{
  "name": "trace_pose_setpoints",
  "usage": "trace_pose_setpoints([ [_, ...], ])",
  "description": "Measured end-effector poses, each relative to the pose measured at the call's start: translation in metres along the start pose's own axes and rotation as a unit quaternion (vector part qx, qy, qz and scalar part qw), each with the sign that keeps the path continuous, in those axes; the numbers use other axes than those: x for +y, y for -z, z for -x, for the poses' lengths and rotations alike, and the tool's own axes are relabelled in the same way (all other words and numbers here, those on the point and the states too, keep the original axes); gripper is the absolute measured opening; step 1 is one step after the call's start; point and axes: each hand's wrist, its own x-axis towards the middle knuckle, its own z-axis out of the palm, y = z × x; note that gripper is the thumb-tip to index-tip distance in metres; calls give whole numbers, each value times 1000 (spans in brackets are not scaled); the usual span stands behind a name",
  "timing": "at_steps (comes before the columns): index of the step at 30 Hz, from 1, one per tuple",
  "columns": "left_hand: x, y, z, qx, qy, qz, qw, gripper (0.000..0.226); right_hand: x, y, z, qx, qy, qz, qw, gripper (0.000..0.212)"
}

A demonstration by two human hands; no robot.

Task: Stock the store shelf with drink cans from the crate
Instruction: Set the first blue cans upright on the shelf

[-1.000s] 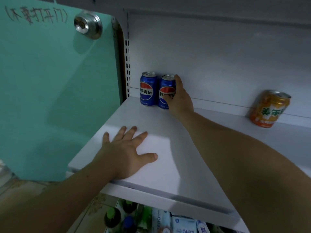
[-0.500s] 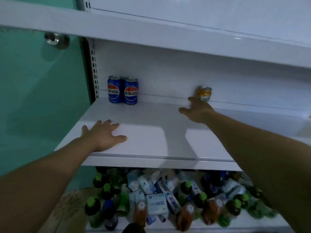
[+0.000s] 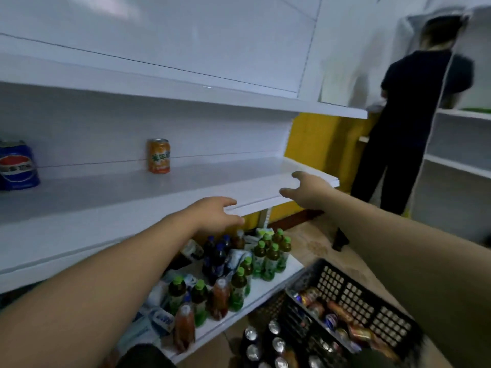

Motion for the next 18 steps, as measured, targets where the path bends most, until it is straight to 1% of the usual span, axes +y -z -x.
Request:
trace_pose_setpoints([
  [5,80,-69,-24,-80,-84,-18,993,72,98,17,46,35,-113,-10,993,72],
  [8,119,-115,-39,-141,-120,-27,982,71,153,12,69,27,-165,-11,986,69],
  [10,138,-147,-52,-186,-140,-35,972,70,189,4,77,9,-198,-18,980,73],
  [15,160,-228,-101,-283,-136,-52,948,75,272,-34,79,-30,-275,-30,961,74],
  [18,165,-277,-137,-322,-117,-56,938,74,318,-65,69,-53,-323,-66,943,73],
])
